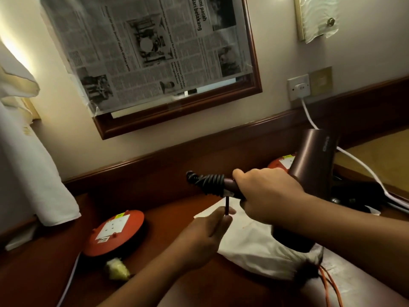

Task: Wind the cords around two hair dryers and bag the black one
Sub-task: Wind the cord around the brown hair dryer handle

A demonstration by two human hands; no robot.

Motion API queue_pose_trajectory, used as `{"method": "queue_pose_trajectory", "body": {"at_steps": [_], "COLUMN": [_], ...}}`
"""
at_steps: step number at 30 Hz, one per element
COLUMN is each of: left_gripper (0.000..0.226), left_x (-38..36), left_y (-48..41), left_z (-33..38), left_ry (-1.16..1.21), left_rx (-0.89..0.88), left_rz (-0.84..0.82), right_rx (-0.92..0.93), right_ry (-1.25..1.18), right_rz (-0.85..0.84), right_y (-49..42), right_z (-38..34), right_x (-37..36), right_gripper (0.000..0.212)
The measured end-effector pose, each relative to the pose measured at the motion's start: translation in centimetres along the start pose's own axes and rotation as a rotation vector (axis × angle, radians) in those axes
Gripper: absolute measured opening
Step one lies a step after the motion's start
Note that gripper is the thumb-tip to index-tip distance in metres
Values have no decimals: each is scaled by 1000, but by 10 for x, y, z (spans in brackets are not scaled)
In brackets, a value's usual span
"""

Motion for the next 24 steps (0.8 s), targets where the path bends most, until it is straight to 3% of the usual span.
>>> {"method": "queue_pose_trajectory", "body": {"at_steps": [6, 8, 11, 15, 19, 22, 24], "left_gripper": [32, 20, 16, 10, 24, 16, 32], "left_x": [54, 72, 86, 82, 57, 35, 12], "left_y": [16, 14, 3, -15, -23, -19, -11], "left_z": [37, 45, 48, 29, 9, -6, -8], "left_ry": [-404, -382, -171, 304, 748, 640, 544], "left_rx": [-312, -406, -468, -294, -123, 16, 99], "left_rz": [315, 364, 260, -37, -254, -121, -79], "right_rx": [-4, 37, 144, 279, 364, 284, 215], "right_ry": [78, 50, 58, 125, 107, 81, 44], "right_rz": [-121, -141, -132, -37, 31, 33, 62], "right_y": [-2, 2, 10, 19, 27, 25, 22], "right_z": [-1, -13, -32, -41, -42, -37, -29], "right_x": [-28, -34, -34, -11, 9, 19, 21], "right_gripper": [26, 23, 19, 15, 17, 21, 22]}}
Point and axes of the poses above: each hand's wrist, its own y-axis away from the middle knuckle, its own x-axis out of the back of the hand, z = x × y, the point moved 8 cm from there along -y, towards the middle knuckle, and after that the axes turned 9 degrees about x, right-handed, at the moved point
